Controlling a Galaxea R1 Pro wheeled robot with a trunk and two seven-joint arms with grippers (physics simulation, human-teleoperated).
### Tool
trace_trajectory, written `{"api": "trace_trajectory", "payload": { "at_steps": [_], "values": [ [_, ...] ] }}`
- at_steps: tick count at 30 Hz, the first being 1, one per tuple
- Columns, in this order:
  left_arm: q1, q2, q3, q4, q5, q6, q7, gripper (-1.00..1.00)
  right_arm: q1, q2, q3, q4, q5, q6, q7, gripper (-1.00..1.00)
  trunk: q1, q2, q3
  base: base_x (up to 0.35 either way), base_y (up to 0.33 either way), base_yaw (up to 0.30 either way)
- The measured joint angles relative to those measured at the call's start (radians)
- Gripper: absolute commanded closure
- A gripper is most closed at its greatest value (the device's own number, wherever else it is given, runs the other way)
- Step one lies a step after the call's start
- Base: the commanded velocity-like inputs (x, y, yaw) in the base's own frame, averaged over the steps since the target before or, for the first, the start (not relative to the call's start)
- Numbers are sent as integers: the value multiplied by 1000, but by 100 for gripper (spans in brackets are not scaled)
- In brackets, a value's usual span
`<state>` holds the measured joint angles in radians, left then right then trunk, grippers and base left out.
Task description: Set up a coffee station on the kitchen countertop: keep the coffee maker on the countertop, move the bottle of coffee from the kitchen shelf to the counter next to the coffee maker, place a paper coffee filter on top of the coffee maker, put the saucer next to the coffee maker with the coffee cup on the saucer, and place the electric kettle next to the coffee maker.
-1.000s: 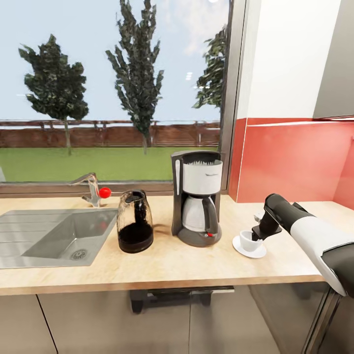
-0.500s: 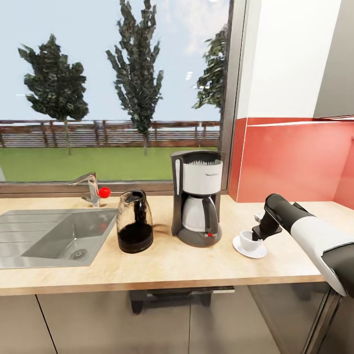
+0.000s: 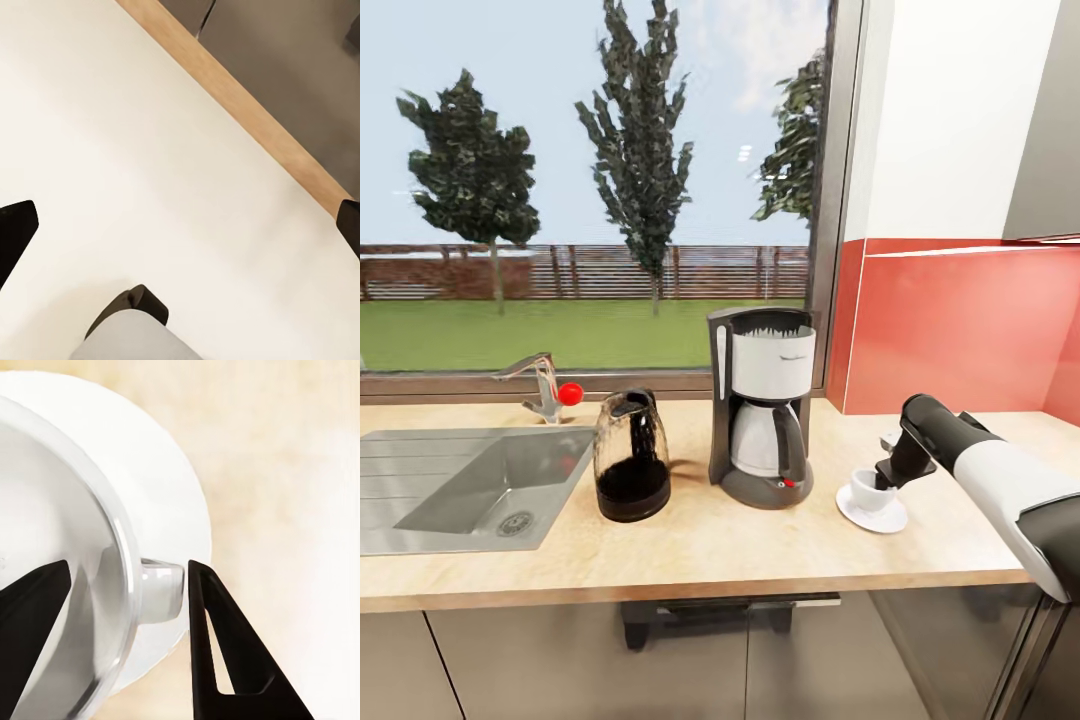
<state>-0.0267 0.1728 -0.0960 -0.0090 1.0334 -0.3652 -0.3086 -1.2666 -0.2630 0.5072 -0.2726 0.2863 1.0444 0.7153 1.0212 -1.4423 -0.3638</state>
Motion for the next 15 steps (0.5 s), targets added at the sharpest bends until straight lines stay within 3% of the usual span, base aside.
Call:
{"api": "trace_trajectory", "payload": {
  "at_steps": [10,15],
  "values": [
    [0,-1,0,0,-1,0,1,-100,0,-3,0,0,0,0,0,100,0,0,0,0,0,0],
    [0,-1,0,0,-1,-1,1,-100,-2,-1,0,0,2,0,-1,100,18,-35,-15,0,0,0]
  ]
}}
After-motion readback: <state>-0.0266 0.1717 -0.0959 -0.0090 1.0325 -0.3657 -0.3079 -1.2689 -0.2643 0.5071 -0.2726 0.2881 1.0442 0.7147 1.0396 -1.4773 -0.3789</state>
